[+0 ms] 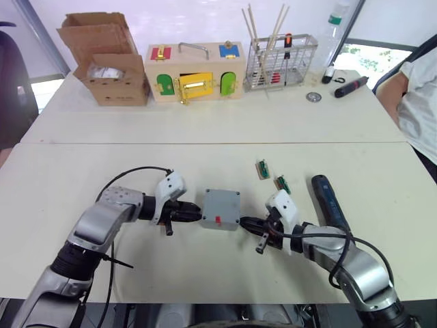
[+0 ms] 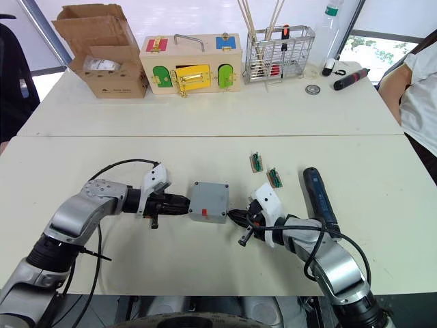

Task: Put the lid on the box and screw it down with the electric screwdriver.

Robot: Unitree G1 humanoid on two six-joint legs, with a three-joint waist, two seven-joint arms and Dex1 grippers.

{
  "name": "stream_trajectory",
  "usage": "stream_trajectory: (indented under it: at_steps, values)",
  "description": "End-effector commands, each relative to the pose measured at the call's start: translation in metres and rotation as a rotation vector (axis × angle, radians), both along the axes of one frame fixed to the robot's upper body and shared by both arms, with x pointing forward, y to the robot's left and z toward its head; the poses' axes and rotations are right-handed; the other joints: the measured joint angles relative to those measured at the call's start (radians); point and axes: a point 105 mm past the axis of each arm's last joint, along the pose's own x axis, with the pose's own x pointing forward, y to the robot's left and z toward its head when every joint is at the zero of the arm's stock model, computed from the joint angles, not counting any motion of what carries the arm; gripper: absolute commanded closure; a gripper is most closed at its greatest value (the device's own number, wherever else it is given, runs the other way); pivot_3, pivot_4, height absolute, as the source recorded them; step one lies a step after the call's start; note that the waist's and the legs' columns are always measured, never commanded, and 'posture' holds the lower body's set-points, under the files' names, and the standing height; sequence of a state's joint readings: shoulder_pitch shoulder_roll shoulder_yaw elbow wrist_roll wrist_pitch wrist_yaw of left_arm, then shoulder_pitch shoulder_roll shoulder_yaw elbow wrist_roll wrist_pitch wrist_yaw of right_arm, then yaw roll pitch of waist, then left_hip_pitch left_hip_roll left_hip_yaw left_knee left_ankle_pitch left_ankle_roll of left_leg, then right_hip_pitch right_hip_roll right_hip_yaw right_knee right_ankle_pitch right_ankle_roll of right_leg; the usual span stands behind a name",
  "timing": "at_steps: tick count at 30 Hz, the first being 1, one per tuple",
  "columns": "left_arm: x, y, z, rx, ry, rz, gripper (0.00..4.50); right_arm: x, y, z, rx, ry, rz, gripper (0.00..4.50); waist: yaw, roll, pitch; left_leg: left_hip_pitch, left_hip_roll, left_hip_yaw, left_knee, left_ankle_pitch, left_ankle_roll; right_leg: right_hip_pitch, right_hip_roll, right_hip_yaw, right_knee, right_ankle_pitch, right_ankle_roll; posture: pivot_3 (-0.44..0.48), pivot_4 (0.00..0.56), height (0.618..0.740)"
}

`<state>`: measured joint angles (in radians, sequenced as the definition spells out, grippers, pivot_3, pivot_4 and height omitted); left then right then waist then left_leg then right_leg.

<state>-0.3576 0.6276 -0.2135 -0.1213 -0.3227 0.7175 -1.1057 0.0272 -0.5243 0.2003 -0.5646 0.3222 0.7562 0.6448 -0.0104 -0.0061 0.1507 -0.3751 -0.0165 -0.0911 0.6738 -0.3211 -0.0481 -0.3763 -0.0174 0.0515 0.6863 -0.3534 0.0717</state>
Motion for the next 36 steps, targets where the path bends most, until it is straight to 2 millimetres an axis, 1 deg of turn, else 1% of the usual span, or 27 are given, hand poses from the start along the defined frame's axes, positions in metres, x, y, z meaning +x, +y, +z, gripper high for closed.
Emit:
stream_trajectory:
  at_steps: [1, 4, 6, 7, 9, 12, 14, 16, 17, 19, 20, 22, 26, 31, 34, 36]
  values:
    - [0.022, 0.017, 0.043, -0.082, -0.088, 0.089, 3.31, -0.004, -0.003, 0.031, 0.052, -0.079, -0.001, 4.45, -0.002, 0.0, 0.001, 0.0, 0.0, 0.0, 0.0, 0.0, 0.0, 0.0, 0.0, 0.0, 0.0, 0.0, 0.0, 0.0, 0.15, 0.74]
    - [0.031, 0.028, 0.07, -0.122, -0.129, 0.122, 3.31, -0.003, -0.013, 0.045, 0.056, -0.104, -0.043, 4.45, -0.003, -0.001, 0.002, 0.0, 0.0, 0.0, 0.0, 0.0, 0.0, 0.0, 0.0, 0.0, 0.0, 0.0, 0.0, 0.0, 0.15, 0.74]
    - [0.026, 0.028, 0.086, -0.148, -0.122, 0.082, 3.31, -0.003, -0.02, 0.05, 0.035, -0.117, -0.057, 4.45, -0.005, -0.001, 0.002, 0.0, 0.0, 0.0, -0.001, 0.0, 0.0, 0.0, 0.0, 0.0, 0.0, 0.0, 0.0, 0.0, 0.15, 0.74]
    - [0.023, 0.027, 0.091, -0.154, -0.116, 0.056, 3.31, -0.001, -0.022, 0.05, 0.03, -0.12, -0.07, 4.45, -0.005, -0.001, 0.002, 0.0, 0.0, 0.0, -0.002, 0.0, 0.0, 0.0, 0.0, 0.0, -0.001, 0.0, 0.0, 0.0, 0.15, 0.74]
    - [0.016, 0.026, 0.093, -0.146, -0.09, 0.009, 3.31, 0.0, -0.026, 0.051, 0.026, -0.119, -0.085, 4.45, -0.005, -0.001, 0.002, 0.001, 0.0, 0.0, -0.004, 0.0, 0.0, 0.0, 0.0, 0.0, -0.002, 0.0, 0.0, 0.0, 0.15, 0.74]
    - [0.014, 0.028, 0.084, -0.095, -0.08, -0.017, 2.52, 0.002, -0.028, 0.052, 0.029, -0.121, -0.106, 4.5, -0.005, -0.001, 0.003, 0.001, 0.0, 0.0, -0.006, 0.0, -0.001, -0.002, 0.0, 0.0, -0.002, 0.0, 0.0, 0.0, 0.15, 0.74]
    - [0.016, 0.035, 0.071, -0.04, -0.074, -0.003, 1.58, -0.001, -0.023, 0.047, 0.022, -0.113, -0.083, 4.5, -0.005, -0.001, 0.003, 0.001, 0.0, 0.0, -0.007, 0.0, -0.001, -0.002, 0.0, 0.0, -0.002, 0.0, 0.0, 0.0, 0.15, 0.74]
    - [0.019, 0.044, 0.06, 0.014, -0.083, 0.016, 1.58, -0.003, -0.02, 0.042, 0.01, -0.104, -0.072, 4.5, -0.006, -0.001, 0.003, 0.001, 0.0, 0.0, -0.007, 0.001, -0.001, -0.002, 0.0, 0.0, -0.002, 0.0, 0.0, 0.0, 0.15, 0.74]
    - [0.018, 0.046, 0.057, 0.021, -0.081, 0.019, 1.58, -0.004, -0.02, 0.041, 0.009, -0.103, -0.071, 4.5, -0.007, 0.0, 0.003, 0.001, 0.0, 0.0, -0.007, 0.001, -0.001, -0.002, 0.0, 0.0, -0.002, 0.0, 0.0, 0.0, 0.15, 0.74]
    - [0.014, 0.047, 0.06, -0.015, -0.053, 0.015, 1.19, -0.005, -0.021, 0.042, 0.009, -0.104, -0.079, 4.5, -0.005, -0.001, 0.003, 0.001, 0.0, 0.0, -0.007, 0.001, -0.001, -0.002, 0.0, 0.0, -0.002, 0.0, 0.0, 0.0, 0.15, 0.74]
    - [0.012, 0.046, 0.062, -0.027, -0.05, 0.011, 0.86, -0.005, -0.023, 0.043, 0.013, -0.106, -0.087, 4.5, -0.005, -0.002, 0.004, 0.0, 0.0, 0.0, -0.007, 0.001, -0.001, -0.002, 0.0, 0.0, -0.002, 0.0, 0.0, 0.0, 0.15, 0.74]
    - [0.009, 0.043, 0.066, -0.034, -0.061, -0.002, 0.05, -0.005, -0.027, 0.045, 0.015, -0.111, -0.113, 4.5, -0.001, -0.003, 0.005, 0.0, 0.0, 0.0, -0.006, 0.001, -0.001, -0.002, 0.0, 0.0, -0.002, 0.0, 0.0, 0.0, 0.15, 0.74]
    - [0.004, 0.037, 0.073, -0.041, -0.079, -0.025, 0.05, -0.004, -0.037, 0.044, 0.013, -0.122, -0.197, 4.5, -0.002, -0.003, 0.005, 0.0, 0.0, 0.0, -0.006, 0.001, -0.001, -0.002, -0.001, 0.0, -0.003, 0.0, 0.0, 0.0, 0.15, 0.74]
    - [-0.003, 0.021, 0.087, -0.096, -0.091, -0.076, 0.05, 0.0, -0.045, 0.047, 0.032, -0.148, -0.294, 4.5, -0.005, -0.003, 0.005, 0.0, 0.0, 0.0, -0.007, 0.001, -0.001, -0.002, -0.001, 0.0, -0.002, 0.0, 0.0, 0.0, 0.15, 0.74]
    - [-0.006, 0.014, 0.095, -0.11, -0.109, -0.112, 0.0, 0.005, -0.053, 0.053, 0.035, -0.194, -0.351, 3.67, -0.005, -0.003, 0.005, 0.0, 0.0, 0.0, -0.007, 0.001, -0.001, -0.002, -0.001, 0.0, -0.002, 0.0, 0.0, 0.0, 0.15, 0.74]
    - [-0.01, 0.007, 0.1, -0.123, -0.112, -0.149, 0.0, 0.01, -0.063, 0.059, 0.042, -0.226, -0.406, 2.69, -0.005, -0.003, 0.005, 0.0, 0.0, 0.001, -0.007, 0.001, -0.001, -0.002, -0.001, 0.0, -0.002, 0.0, 0.0, 0.0, 0.15, 0.74]
